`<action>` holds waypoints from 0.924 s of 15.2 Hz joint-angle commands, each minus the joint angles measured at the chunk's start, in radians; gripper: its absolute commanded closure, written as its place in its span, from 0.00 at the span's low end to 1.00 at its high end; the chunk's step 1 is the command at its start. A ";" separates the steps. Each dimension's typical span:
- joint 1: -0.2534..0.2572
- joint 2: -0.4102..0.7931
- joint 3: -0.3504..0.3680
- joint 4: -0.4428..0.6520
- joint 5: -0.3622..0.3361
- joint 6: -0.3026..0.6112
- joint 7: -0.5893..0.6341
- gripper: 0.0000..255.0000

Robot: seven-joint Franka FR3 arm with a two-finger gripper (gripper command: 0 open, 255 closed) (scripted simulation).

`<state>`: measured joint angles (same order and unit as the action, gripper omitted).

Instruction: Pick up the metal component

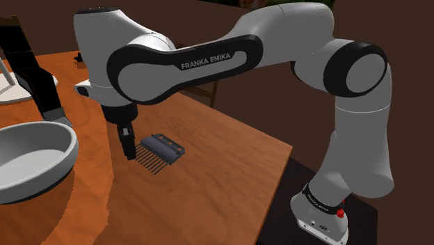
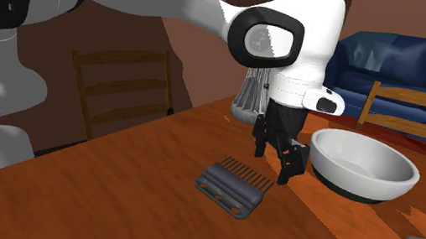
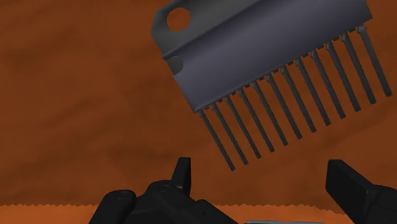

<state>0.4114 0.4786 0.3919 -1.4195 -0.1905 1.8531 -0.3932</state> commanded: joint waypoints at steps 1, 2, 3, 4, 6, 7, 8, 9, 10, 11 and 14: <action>0.001 0.007 0.000 -0.015 -0.004 0.021 -0.001 0.00; 0.000 0.009 -0.001 -0.025 -0.005 0.033 0.000 0.00; 0.000 0.012 -0.002 -0.035 -0.006 0.045 0.001 0.00; 0.000 0.015 -0.003 -0.044 -0.008 0.057 0.003 0.00; -0.001 0.020 -0.004 -0.058 -0.010 0.076 0.005 0.00; -0.001 0.020 -0.004 -0.058 -0.010 0.076 0.005 0.00; -0.001 0.020 -0.004 -0.058 -0.010 0.075 0.004 1.00; -0.001 0.020 -0.004 -0.057 -0.010 0.075 0.004 1.00; 0.000 0.021 -0.004 -0.056 -0.011 0.075 0.004 1.00; 0.000 0.021 -0.004 -0.056 -0.011 0.075 0.004 1.00; 0.000 0.021 -0.004 -0.055 -0.011 0.074 0.004 1.00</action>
<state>0.4116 0.4997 0.3883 -1.4740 -0.2010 1.9274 -0.3891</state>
